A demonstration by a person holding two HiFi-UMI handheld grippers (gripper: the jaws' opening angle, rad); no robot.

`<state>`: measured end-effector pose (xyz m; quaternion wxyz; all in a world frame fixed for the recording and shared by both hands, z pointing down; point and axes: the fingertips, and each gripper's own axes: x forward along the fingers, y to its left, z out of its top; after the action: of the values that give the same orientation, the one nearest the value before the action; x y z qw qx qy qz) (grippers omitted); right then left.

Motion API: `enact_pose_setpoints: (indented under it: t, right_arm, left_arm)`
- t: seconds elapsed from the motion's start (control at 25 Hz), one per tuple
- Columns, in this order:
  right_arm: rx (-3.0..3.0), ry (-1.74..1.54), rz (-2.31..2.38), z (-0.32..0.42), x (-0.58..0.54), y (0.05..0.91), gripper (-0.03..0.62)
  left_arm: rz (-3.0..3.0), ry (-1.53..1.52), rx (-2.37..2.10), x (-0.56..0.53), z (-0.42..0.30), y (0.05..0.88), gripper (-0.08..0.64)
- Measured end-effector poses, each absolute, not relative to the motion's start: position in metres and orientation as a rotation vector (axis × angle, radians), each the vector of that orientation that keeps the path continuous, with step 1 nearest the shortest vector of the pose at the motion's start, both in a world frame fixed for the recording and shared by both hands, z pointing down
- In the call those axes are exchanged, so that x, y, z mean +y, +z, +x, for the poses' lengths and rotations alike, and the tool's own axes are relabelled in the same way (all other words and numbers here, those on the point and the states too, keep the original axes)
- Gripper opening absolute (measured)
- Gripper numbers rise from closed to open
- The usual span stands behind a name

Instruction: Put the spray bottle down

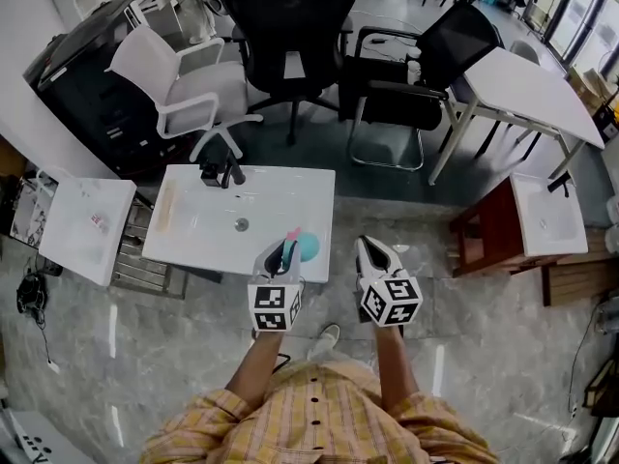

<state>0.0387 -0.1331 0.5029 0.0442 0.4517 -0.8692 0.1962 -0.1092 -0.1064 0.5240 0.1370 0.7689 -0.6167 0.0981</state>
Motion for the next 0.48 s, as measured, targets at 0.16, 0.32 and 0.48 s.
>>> enact_pose_setpoints:
  t: [0.16,0.32,0.48]
  right_arm:
    - [-2.629,0.63,1.374,0.042,-0.146,0.515,-0.002]
    - [-2.606,0.664,1.378,0.049,-0.152,0.521,-0.002]
    - [-2.598,0.663,1.382,0.052,-0.159,0.525,-0.001]
  left_arm:
    - [2.22,0.308,-1.773,-0.122,-0.104,0.534,0.071]
    - [2.222,0.342,-1.761,-0.131,-0.097,0.537,0.071]
    - [2.224,0.359,-1.753,-0.143,-0.094,0.541,0.071]
